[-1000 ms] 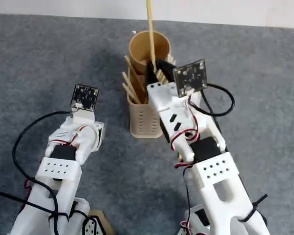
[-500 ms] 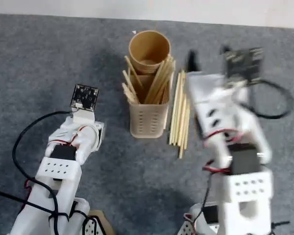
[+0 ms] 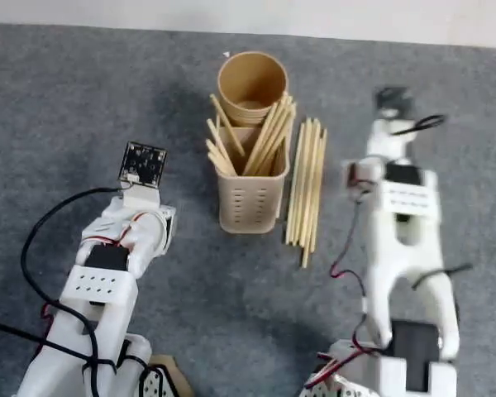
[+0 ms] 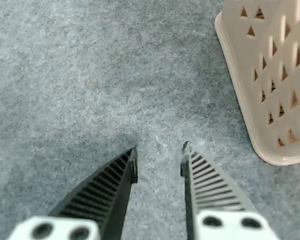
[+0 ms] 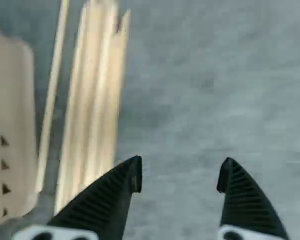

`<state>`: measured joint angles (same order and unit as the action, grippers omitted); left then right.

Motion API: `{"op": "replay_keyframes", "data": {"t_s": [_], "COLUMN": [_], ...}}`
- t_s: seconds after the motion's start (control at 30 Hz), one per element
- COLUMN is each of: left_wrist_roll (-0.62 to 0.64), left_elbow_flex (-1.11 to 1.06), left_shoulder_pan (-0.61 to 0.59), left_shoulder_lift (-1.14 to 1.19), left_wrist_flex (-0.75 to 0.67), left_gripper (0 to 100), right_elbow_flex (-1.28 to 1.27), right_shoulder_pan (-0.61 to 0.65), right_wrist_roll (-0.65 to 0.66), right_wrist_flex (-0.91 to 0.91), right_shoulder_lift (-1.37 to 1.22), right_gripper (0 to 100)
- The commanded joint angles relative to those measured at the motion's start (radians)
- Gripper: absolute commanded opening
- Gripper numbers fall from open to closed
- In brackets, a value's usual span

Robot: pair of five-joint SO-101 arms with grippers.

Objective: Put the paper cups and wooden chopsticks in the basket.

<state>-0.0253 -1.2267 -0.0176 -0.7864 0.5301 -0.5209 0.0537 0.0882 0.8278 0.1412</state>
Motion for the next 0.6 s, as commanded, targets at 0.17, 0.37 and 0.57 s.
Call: {"op": "replay_keyframes", "data": {"t_s": [0.17,0.37,0.57], "left_wrist_roll": [-0.011,-0.011,-0.011], "left_elbow_flex": [0.005,0.005,0.005], "left_shoulder_pan": [0.019,0.019,0.019], "left_shoulder_lift": [-0.016,-0.016,-0.016], "left_wrist_flex": [-0.014,-0.014,-0.012], "left_gripper": [17,17,17], "right_elbow_flex": [-0.191,-0.225,-0.271], "right_shoulder_pan": [0.134,0.127,0.059], "right_wrist_roll": [-0.071,-0.06,-0.025], "right_wrist_flex": [-0.202,-0.271,-0.274], "right_shoulder_lift": [-0.019,-0.033,-0.031], "right_gripper": [25.2,25.2,25.2]}}
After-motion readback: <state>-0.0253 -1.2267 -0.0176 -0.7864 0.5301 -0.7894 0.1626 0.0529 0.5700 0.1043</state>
